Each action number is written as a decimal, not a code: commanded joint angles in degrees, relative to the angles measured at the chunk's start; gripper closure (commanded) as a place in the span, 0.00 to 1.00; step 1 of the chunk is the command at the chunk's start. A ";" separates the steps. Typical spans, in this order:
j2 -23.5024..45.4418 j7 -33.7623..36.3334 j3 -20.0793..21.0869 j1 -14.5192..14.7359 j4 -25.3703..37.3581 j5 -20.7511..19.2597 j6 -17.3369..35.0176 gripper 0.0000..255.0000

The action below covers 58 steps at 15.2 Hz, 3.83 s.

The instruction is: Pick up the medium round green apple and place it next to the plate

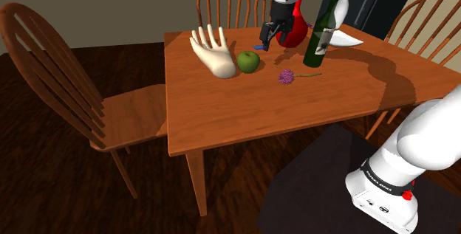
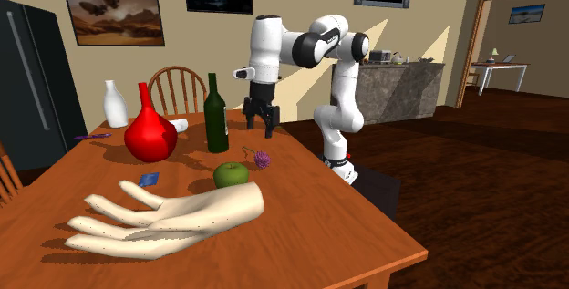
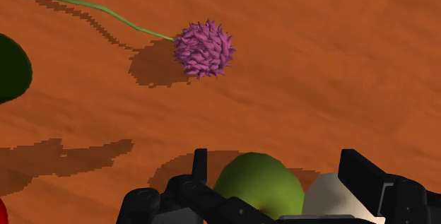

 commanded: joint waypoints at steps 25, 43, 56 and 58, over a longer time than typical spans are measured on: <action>17.37 3.74 0.53 -0.04 11.01 -2.58 9.62 1.00; 16.76 2.98 0.61 0.03 18.71 -2.17 1.36 1.00; 18.20 2.31 0.75 0.26 30.60 -2.18 -9.10 1.00; 18.67 2.22 0.78 0.31 32.79 -2.23 -10.82 1.00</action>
